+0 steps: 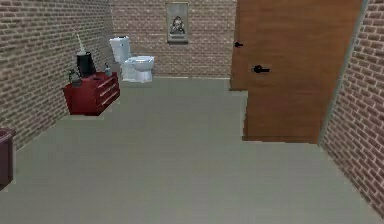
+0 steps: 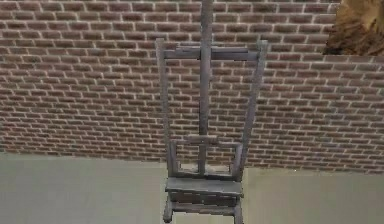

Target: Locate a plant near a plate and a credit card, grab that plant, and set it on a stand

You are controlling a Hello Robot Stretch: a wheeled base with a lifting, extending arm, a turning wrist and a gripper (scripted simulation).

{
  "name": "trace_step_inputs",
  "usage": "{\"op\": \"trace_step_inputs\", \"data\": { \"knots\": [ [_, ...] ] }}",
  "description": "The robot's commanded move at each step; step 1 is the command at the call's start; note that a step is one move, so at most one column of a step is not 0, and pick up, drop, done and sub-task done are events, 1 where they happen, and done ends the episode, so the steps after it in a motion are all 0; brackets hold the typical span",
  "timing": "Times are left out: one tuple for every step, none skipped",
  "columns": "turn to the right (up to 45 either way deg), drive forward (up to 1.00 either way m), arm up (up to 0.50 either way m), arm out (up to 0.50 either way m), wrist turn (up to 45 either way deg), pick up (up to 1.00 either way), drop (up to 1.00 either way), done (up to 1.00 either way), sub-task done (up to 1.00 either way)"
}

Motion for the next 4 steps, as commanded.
{"op": "trace_step_inputs", "data": {
  "knots": [
    [0.0,1.0,0.0,0.0,0.0,0.0,0.0,0.0,0.0],
    [0.0,1.0,0.0,0.0,0.0,0.0,0.0,0.0,0.0],
    [24.0,0.0,0.0,0.0,0.0,0.0,0.0,0.0,0.0],
    [0.0,1.0,0.0,0.0,0.0,0.0,0.0,0.0,0.0]
  ]
}}
